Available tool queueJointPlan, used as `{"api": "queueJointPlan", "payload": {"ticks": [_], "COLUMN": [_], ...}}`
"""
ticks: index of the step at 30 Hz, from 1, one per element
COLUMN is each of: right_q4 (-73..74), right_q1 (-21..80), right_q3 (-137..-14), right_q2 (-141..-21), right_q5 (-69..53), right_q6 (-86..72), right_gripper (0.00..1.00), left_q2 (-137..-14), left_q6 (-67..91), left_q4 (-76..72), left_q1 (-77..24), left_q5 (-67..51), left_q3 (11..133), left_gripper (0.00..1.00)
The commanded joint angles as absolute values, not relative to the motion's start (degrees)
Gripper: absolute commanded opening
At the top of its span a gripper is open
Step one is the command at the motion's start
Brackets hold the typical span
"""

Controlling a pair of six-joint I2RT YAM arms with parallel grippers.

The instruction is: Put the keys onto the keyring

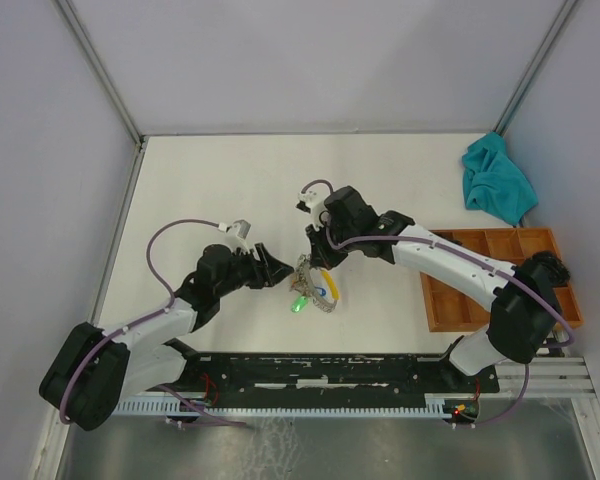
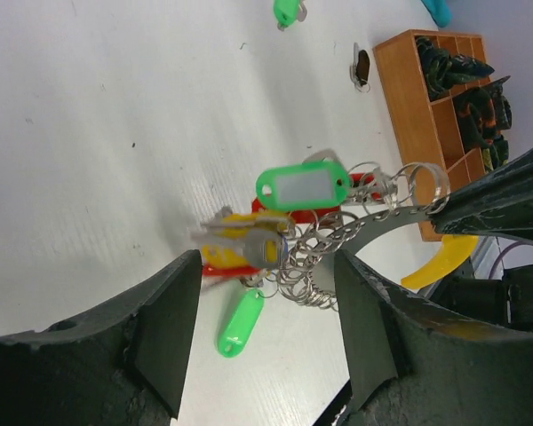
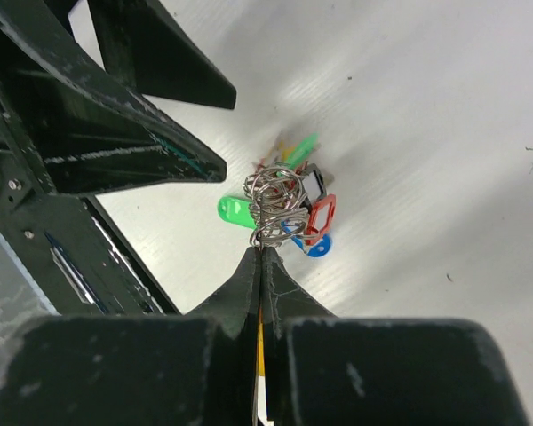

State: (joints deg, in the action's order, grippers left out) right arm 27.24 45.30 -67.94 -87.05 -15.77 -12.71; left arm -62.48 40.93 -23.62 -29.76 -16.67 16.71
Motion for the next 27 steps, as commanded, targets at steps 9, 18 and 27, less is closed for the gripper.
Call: {"api": "queueJointPlan", "payload": {"ticks": [9, 18, 27], "right_q4": [38.9, 44.4, 48.2], "right_q1": [46.8, 46.8, 46.9], "right_q3": [-74.8, -80.2, -84.4], "right_q2": [-84.2, -85.9, -87.8], "right_q5": [-13.6, -17.5, -22.1], "right_q6": [0.7, 7.9, 12.8], "right_gripper": [0.01, 0.01, 0.01], "left_q2": [-61.6, -64.4, -75.5], "left_q6": [33.1, 28.5, 24.5], "left_q4": [-34.2, -46.0, -64.7], "left_q1": [-29.9, -29.8, -31.0], "left_q5": [-25.8, -29.0, -40.6], "left_q3": [19.6, 18.9, 18.4], "left_gripper": [0.68, 0.68, 0.65]}}
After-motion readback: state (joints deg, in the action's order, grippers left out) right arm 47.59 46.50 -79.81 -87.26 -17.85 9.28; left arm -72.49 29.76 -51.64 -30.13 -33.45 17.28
